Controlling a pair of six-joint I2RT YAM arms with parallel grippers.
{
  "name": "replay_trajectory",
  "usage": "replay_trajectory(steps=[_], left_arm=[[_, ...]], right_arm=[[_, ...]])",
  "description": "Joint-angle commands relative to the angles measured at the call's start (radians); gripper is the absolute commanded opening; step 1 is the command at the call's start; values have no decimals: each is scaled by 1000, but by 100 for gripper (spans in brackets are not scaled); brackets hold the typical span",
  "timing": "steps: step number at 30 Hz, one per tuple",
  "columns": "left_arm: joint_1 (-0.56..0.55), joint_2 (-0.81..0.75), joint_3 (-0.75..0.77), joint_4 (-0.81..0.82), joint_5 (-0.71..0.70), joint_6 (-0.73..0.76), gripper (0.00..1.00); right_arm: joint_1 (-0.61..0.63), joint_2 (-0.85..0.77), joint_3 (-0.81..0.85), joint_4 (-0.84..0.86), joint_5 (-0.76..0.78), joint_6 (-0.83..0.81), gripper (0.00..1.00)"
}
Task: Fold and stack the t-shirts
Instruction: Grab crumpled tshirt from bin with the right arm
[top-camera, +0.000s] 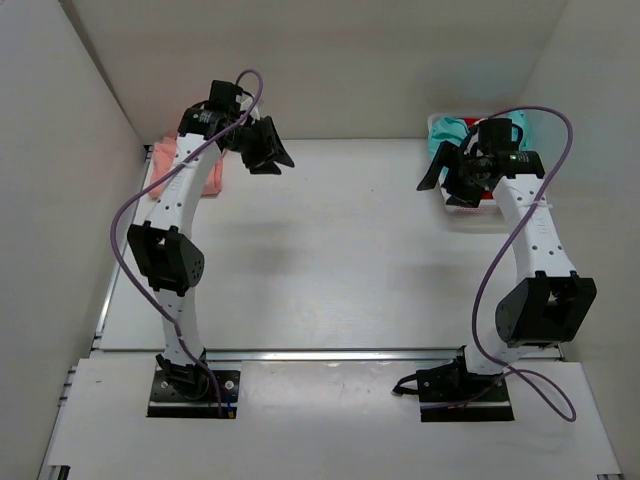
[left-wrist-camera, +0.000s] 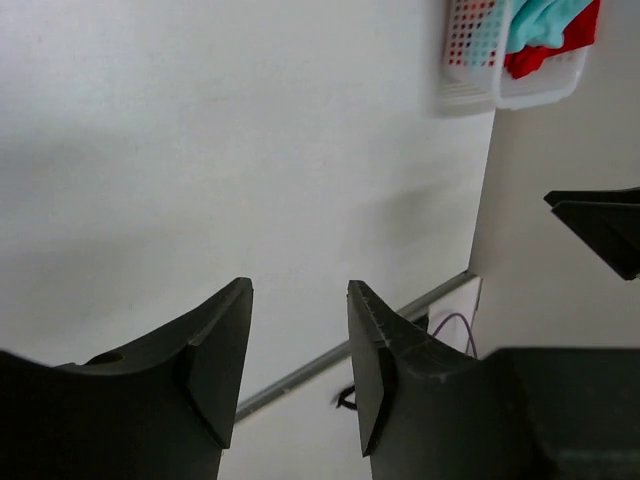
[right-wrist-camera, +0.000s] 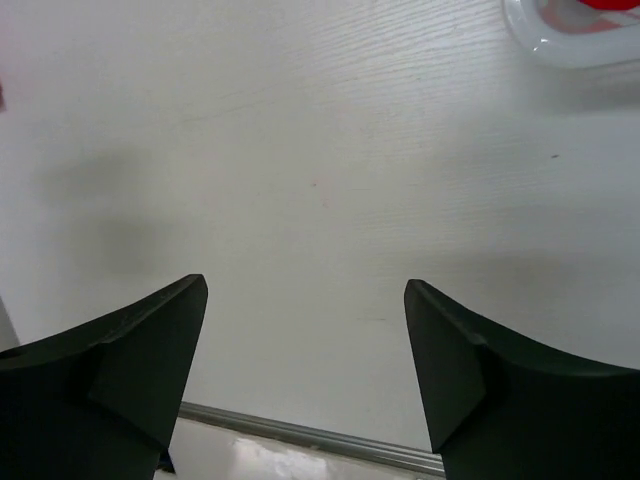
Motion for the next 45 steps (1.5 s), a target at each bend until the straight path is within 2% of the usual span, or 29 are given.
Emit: replay_trajectory(steps=[1,5,6,8,9,10,11,12,14,15,16,19,20,22,23,24,25,27,28,31,32,34,37,38,39,40,41,43,45], left_arm=[[-17,-74,94,11,-46,40,55],[-6,-107,214,-4,-115,82,55],[-11,-118,281,-18,-171,88,55],[-8,-130,396,-41,-273,109,57],[-9,-135,441,-47,-339,108,56],[-2,-159,440,-50,-354,105,51],[27,-184,428,-53,-364,108,47],[46,-196,406,-47,-349,103,46],[54,-252,369,-55,-345,115,43],[45,-271,377,-64,-382,120,41],[10,-285,388,-78,-403,137,38],[-49,-356,428,-66,-627,180,28],[-55,-421,391,-46,-652,198,27],[-32,-592,42,128,-692,229,25],[-35,-749,-80,282,-692,255,25],[-37,-910,-320,354,-681,290,27],[-40,-990,-526,519,-684,309,36],[-15,-1231,-754,686,-724,271,39],[1,-1265,-826,728,-727,269,43],[37,-1264,-827,709,-614,266,48],[40,-1254,-817,689,-570,254,62],[17,-1215,-810,662,-510,199,73],[11,-1177,-819,614,-406,175,68],[18,-1169,-832,605,-370,166,72],[29,-1158,-836,592,-350,165,75],[32,-1142,-836,582,-347,155,90],[48,-1110,-820,551,-323,148,92],[34,-1032,-765,493,-280,160,86],[0,-964,-702,436,-234,149,58]], right_arm=[[5,-16,65,-6,112,-98,79],[11,-97,45,113,184,-182,88],[8,-150,-23,198,186,-197,98],[-29,-219,-123,392,157,-188,98],[-32,-252,-162,423,135,-181,79],[-61,-253,-180,467,134,-179,52],[-76,-252,-199,483,135,-164,1],[-96,-225,-196,480,144,-173,0],[-103,-147,-149,428,137,-202,0],[-113,-79,-98,407,155,-229,14],[-103,-22,-64,377,169,-243,44],[-147,85,-15,399,177,-211,52],[-152,113,8,394,177,-208,60],[-170,255,130,371,180,-213,69],[-170,283,202,368,189,-226,70],[-179,344,235,362,193,-221,70],[-187,405,301,368,197,-220,70],[-192,487,399,360,218,-219,70],[-190,553,466,356,227,-231,73],[-184,665,600,330,276,-234,78],[-184,715,649,321,284,-230,77],[-192,783,727,261,284,-224,75],[-196,855,780,210,244,-222,74],[-195,862,774,205,240,-223,73],[-198,853,757,204,229,-222,53],[-202,854,760,190,230,-220,33],[-196,831,761,175,245,-219,0],[-189,776,780,176,284,-222,0],[-190,692,836,192,282,-214,0]])
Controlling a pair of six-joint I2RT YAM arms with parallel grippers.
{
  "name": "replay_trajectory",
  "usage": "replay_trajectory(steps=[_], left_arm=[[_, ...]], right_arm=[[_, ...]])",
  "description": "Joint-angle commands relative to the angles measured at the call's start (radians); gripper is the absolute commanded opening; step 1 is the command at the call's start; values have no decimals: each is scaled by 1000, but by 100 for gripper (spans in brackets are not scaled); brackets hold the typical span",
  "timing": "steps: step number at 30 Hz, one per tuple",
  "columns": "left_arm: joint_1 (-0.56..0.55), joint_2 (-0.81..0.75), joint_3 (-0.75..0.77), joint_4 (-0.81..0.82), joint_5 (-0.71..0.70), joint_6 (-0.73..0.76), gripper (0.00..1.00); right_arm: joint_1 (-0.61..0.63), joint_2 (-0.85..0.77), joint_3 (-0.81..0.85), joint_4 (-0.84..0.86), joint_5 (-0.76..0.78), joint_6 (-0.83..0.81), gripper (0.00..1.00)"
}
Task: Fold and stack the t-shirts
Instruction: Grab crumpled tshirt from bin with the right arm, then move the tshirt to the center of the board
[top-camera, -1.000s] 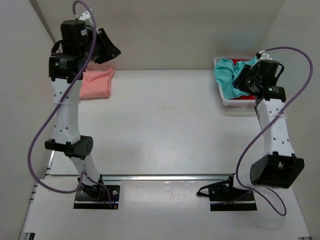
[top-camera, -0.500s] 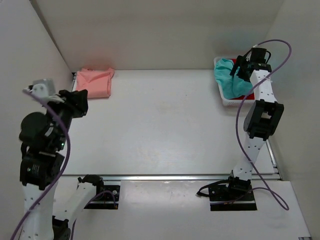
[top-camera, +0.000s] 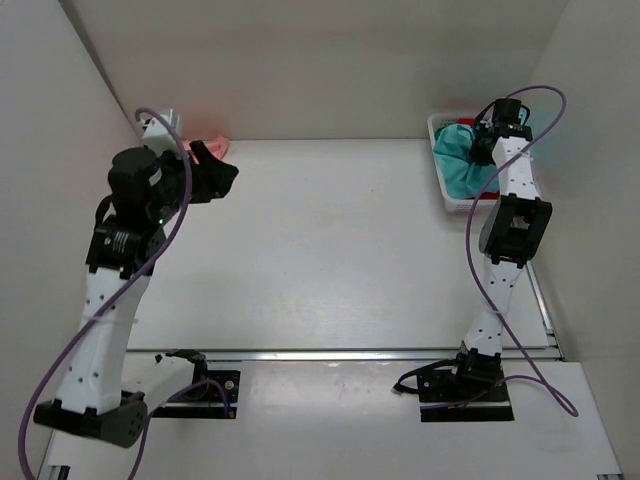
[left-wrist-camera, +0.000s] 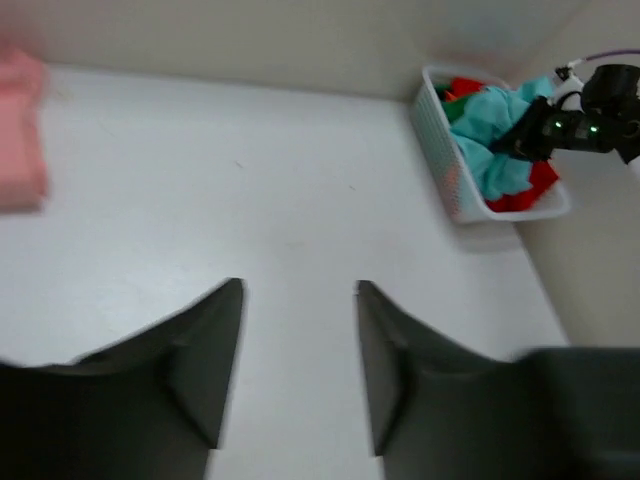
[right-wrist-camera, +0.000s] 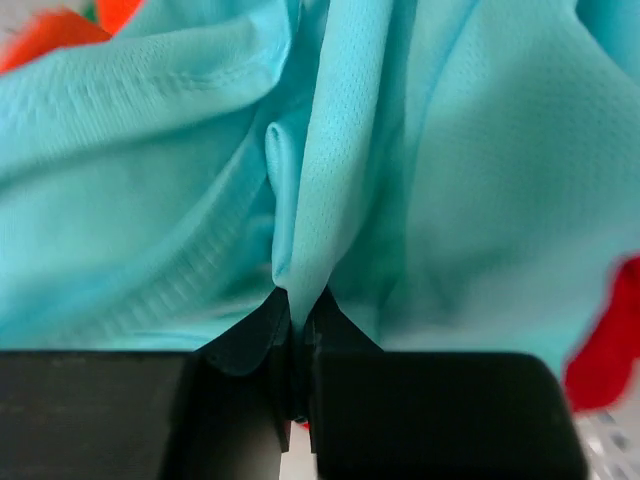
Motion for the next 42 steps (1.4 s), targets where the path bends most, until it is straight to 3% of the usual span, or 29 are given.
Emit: replay_trajectory(steps=[1,3,6,8,11,13,15,18,23,26,30,31,32,33,35,38,42], left_arm=[[-32,83,89,-92,132,-5,51],[-19,105,66,-64,198,-21,18],[-4,114,19,-24,281,-44,5],[-34,106,20,-14,244,-5,0],[-49,105,40,-7,164,2,14],[0,109,55,-27,183,-14,11],[-11,113,80,-53,143,9,8],[-26,84,66,-61,118,2,9],[-16,15,78,-107,46,9,7],[-25,-22,95,-157,-42,41,9],[1,-53,95,-185,-37,52,13],[11,-58,95,-191,-27,51,19],[8,-52,86,-201,-23,52,29],[7,-49,80,-214,-18,48,32],[8,-12,63,-245,29,43,39],[-13,43,2,-261,132,12,43],[-162,96,-159,-271,135,-12,43]], right_arm=[[7,-186,105,26,57,9,0],[16,-301,136,55,51,18,0],[40,-479,69,112,-73,35,0],[71,-596,-19,143,-180,29,0],[202,-790,-195,140,-156,-44,1],[368,-953,-296,172,-43,-159,0],[566,-1062,-381,253,75,-172,0],[495,-1142,-407,286,-143,2,0],[450,-1185,-560,367,-278,141,0],[441,-1115,-599,384,-388,216,0],[548,-977,-585,368,-453,271,0],[553,-919,-553,355,-483,311,6],[551,-844,-512,347,-550,343,38],[550,-811,-455,289,-562,347,60],[571,-722,-388,183,-500,295,73],[533,-708,-373,135,-411,264,80],[444,-757,-457,106,-343,224,75]])
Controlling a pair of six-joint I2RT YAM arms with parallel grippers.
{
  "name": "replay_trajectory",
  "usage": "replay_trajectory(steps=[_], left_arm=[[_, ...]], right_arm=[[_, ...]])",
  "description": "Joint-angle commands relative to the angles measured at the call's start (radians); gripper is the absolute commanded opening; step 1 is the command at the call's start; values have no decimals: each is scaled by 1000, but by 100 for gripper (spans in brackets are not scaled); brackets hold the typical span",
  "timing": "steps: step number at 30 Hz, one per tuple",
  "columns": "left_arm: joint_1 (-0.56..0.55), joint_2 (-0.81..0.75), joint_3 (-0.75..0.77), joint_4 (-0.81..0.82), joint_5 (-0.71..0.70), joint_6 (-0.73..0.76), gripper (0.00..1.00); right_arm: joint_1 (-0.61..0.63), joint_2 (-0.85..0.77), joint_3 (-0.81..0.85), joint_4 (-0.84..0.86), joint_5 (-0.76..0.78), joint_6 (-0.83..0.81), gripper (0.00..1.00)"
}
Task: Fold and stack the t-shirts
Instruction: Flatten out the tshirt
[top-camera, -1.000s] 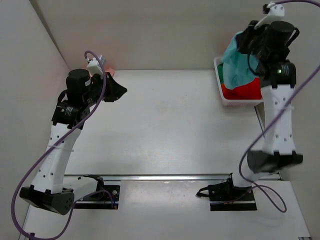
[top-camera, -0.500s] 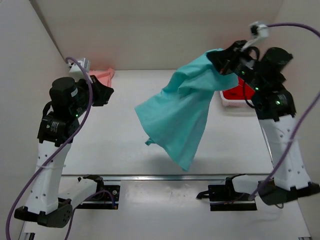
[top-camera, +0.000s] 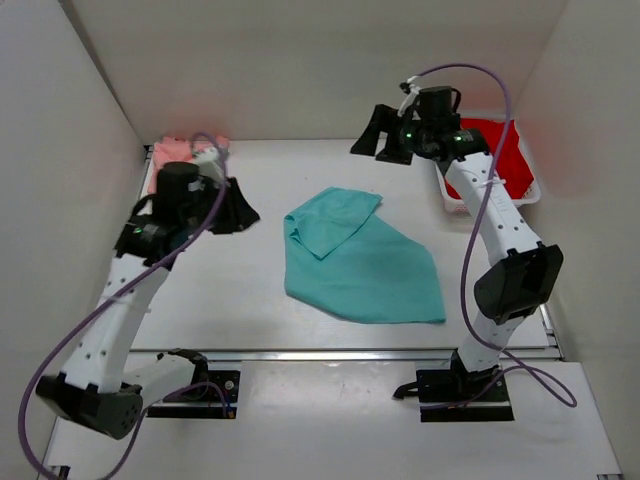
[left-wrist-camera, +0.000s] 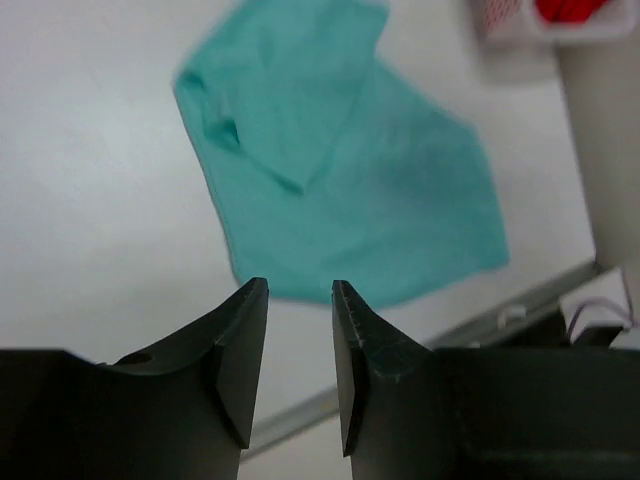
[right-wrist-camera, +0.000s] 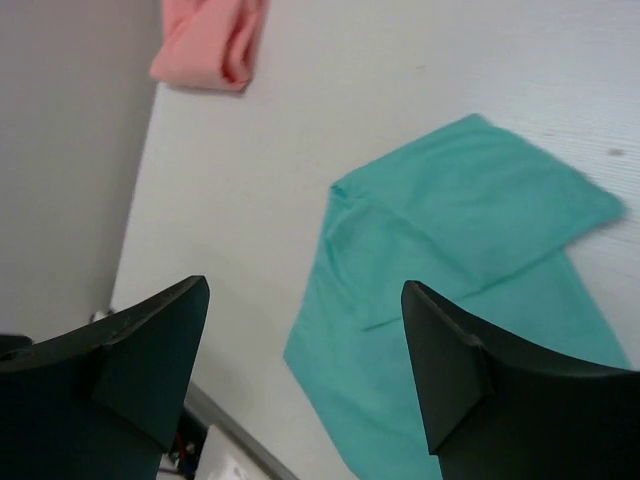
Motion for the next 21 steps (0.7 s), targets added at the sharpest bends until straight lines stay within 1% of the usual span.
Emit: replay_trajectory(steps=[1,3,4,5,6,8,10,11,13,14,16,19,21], left_arm=[[-100,65,-127,-82,65,-27,43],[-121,93,-243,-100,152,-38,44],[-123,107,-271,-102,178,-55,46],[-133,126,-325,-99,206,-67,48],[-140,131,-368,-90,214,-75,49],[-172,136,-426,-65,202,-107,49],[-155,118,-513,49,195,-173,50],[-157,107,-535,88,192,-229,49],[-160,104,-604,210,154,-292,52],[-157,120,-612,234,148,-317,52],[-167,146,-621,303,116,-345,57],[-198,212,-603,355,74,-355,57],[-207,281,-581,373,44,-355,61]], right_arm=[[-84,-115,-4,-47,114,-54,74],[-104,-118,-20,-114,163,-134,74],[-112,-115,-28,-165,206,-154,74],[-115,-118,-54,-203,212,-181,74],[-135,-123,-98,-219,212,-201,73],[-126,-147,-174,-251,266,-226,73],[-127,-199,-304,-248,312,-221,72],[-130,-207,-338,-249,327,-208,71],[-132,-262,-485,-248,349,-185,70],[-130,-284,-523,-249,347,-177,70],[-145,-343,-649,-240,346,-178,70],[-182,-406,-746,-255,352,-178,70],[-194,-439,-786,-266,352,-178,71]])
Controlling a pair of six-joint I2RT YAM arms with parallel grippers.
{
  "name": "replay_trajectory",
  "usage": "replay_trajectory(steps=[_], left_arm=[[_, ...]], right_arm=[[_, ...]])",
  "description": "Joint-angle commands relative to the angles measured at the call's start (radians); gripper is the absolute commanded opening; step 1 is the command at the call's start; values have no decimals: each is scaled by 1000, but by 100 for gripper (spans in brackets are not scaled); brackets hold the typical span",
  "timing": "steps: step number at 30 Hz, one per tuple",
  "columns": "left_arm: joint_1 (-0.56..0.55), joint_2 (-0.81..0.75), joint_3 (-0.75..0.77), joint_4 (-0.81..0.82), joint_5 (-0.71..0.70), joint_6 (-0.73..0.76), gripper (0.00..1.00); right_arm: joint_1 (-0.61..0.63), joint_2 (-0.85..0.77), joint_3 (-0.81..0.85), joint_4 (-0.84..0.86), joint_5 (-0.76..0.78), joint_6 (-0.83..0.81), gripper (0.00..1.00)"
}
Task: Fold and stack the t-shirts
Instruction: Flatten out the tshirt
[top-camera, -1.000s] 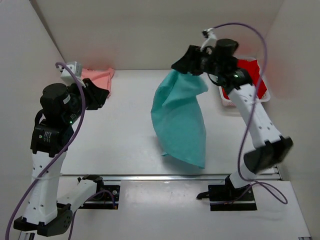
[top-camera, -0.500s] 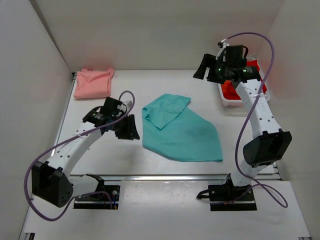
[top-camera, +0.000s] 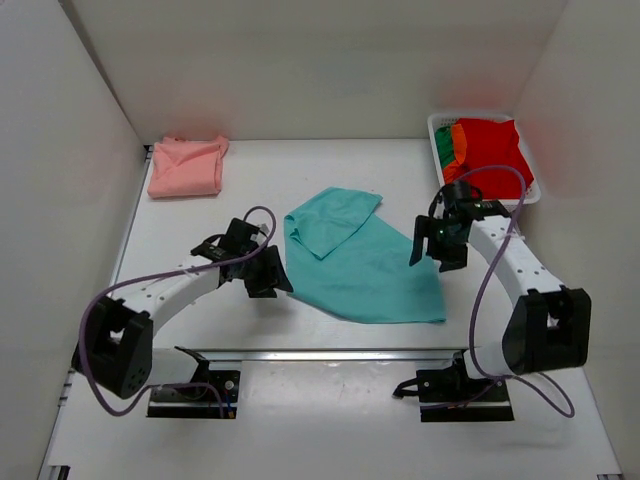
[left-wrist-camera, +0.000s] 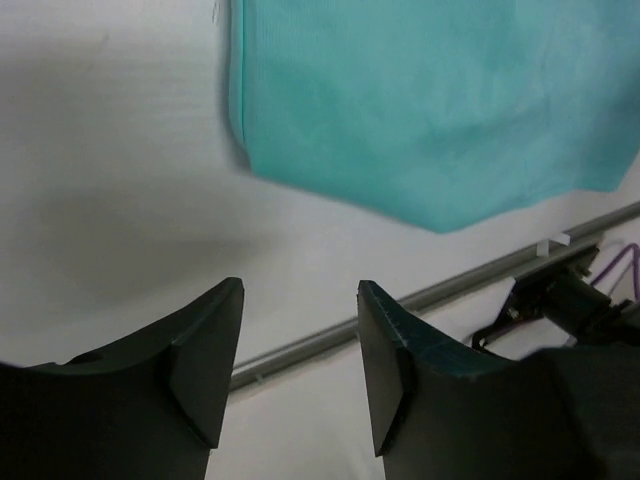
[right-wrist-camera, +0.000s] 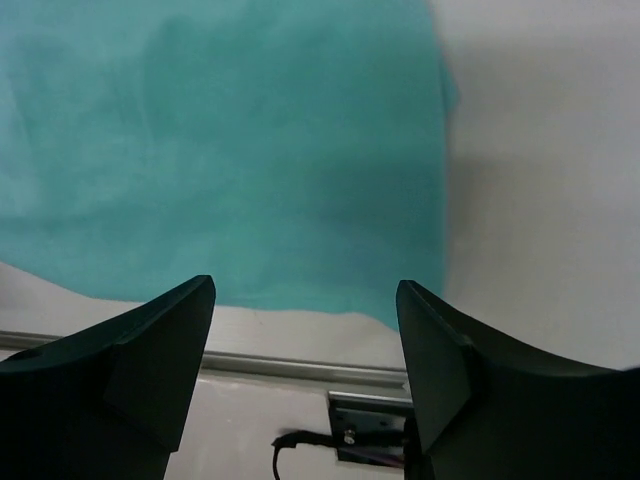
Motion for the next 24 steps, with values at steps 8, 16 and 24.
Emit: replay_trajectory(steps=[8,16,24], left_arm=[[-56,324,140,148,-79,-27,59],[-18,341,203,145,-43,-32,0],[42,296,391,42,18,-12,0]], right_arm=[[-57,-167,-179,-132,26,30,79],[-19,-115,-337,-100,-35,63,75],[-80,21,-195,-51,-51,35,0]])
